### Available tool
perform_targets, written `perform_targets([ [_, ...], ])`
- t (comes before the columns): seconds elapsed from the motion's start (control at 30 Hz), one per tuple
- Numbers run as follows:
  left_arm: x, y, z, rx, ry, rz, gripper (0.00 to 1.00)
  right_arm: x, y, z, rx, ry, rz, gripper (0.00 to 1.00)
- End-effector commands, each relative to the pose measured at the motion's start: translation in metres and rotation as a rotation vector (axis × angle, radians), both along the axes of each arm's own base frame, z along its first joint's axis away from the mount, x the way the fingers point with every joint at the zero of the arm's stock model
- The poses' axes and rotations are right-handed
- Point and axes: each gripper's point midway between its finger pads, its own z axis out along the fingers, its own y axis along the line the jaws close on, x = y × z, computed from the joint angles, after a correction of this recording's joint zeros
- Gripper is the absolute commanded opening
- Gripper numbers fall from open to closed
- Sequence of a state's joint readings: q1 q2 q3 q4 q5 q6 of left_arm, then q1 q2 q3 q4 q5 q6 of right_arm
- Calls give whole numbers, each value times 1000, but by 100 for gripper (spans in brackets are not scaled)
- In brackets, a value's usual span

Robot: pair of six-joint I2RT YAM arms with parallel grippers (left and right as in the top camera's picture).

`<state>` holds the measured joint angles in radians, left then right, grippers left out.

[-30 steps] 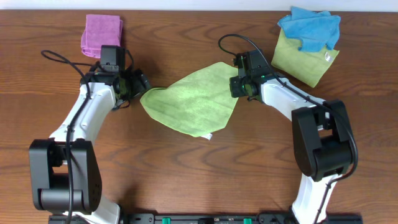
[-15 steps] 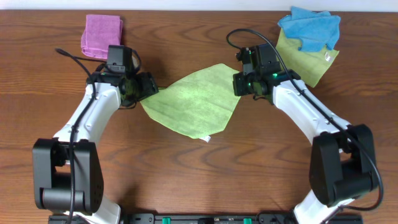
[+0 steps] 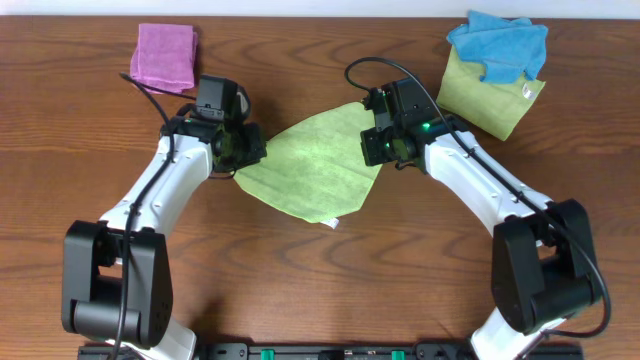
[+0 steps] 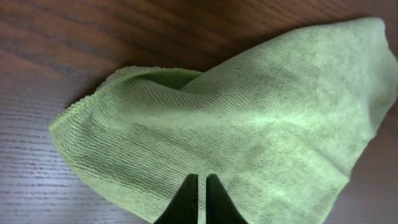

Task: Fold the cloth

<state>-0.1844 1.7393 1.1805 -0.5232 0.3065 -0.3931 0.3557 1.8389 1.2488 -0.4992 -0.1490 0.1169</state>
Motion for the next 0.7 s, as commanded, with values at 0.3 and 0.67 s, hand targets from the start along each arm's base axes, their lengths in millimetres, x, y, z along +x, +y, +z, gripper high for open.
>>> perform_targets([
  [0.3,-1,11,-48,74,104,43,6,4,4,-15,-17,-2,30,1],
  [0.67,6,11,-54,79,89,49,6,9,5,-57,-32,44,29,1],
])
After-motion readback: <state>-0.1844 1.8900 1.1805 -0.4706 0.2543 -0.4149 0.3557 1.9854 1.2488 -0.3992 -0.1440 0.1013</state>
